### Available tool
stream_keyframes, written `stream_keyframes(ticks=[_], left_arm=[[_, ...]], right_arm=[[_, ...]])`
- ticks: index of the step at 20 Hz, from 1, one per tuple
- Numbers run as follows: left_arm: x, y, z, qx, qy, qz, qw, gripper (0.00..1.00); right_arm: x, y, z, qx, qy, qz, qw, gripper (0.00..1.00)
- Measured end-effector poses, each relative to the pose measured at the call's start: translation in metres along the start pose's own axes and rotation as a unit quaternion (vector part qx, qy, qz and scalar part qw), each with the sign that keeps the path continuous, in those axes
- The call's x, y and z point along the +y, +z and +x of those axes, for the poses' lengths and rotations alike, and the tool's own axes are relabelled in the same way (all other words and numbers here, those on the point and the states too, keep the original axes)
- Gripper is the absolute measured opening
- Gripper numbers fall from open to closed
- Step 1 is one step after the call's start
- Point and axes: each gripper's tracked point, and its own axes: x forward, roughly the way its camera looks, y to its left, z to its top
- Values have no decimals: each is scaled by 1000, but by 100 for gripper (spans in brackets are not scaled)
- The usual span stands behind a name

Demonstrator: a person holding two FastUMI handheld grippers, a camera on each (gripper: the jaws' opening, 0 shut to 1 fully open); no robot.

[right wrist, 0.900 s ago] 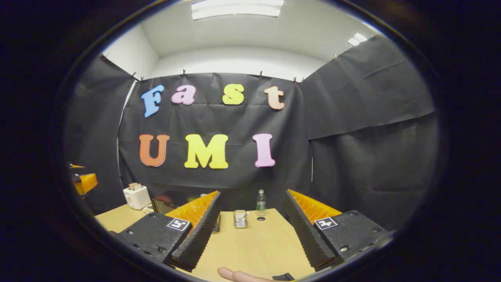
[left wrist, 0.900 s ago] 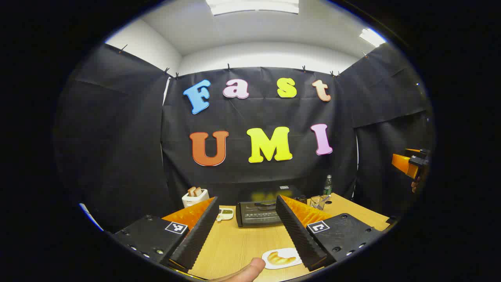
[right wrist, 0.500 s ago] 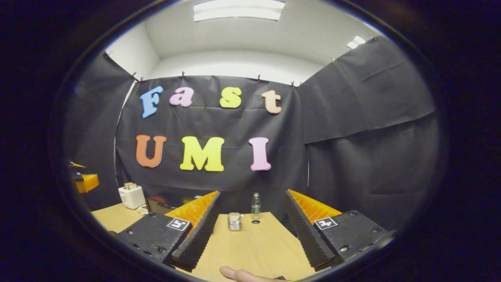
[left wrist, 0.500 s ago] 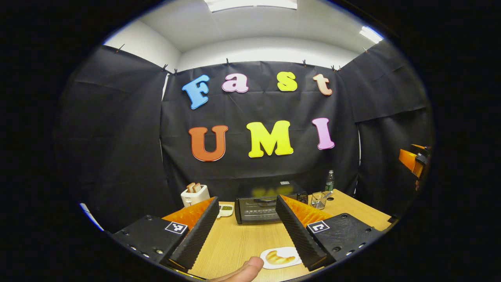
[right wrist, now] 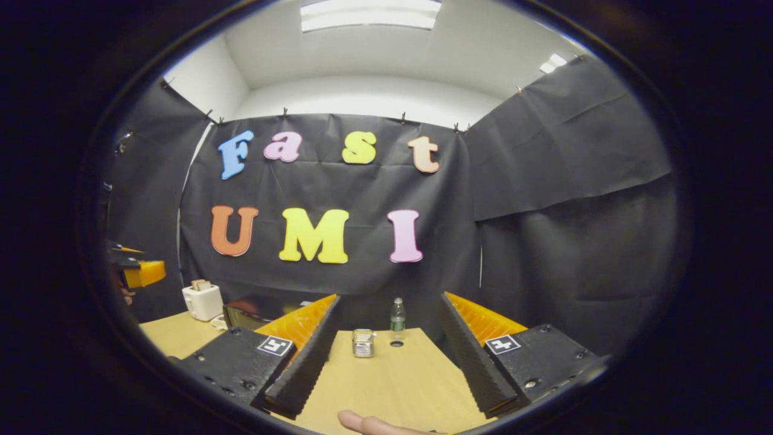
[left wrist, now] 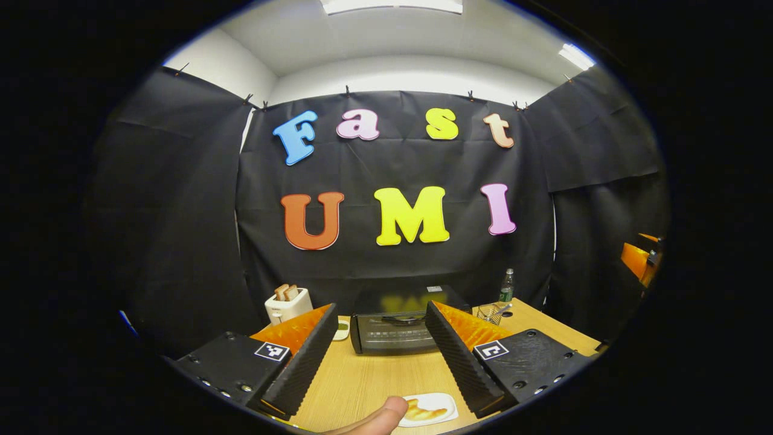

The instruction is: Open the electric oven with the left hand, put the food in, and close the electric oven.

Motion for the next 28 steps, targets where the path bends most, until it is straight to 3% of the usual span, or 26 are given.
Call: stream_keyframes(ticks=[3,4,11,18,23,25,28], left_arm=[[-14,-14,37,24,-22,-7,999,100],[-16,-19,51,32,-24,-10,999,95],[-7,-71,159,96,-6,-15,995,95],[-28,-127,245,144,-27,-38,989,94],[-36,-155,277,161,-30,-41,986,94],[-33,-175,274,192,-19,-49,980,94],[-36,-174,268,188,-23,-20,982,95]], right_arm=[[-2,-7,9,-6,5,6,1000,100],[-5,-11,13,-2,4,8,1000,100],[-12,-23,22,-2,18,17,1000,100],[-8,-30,21,11,18,3,1000,100],[-9,-31,15,10,13,-1,1000,100],[-10,-32,13,14,8,-6,1000,100],[-5,-31,6,16,15,-7,1000,100]])
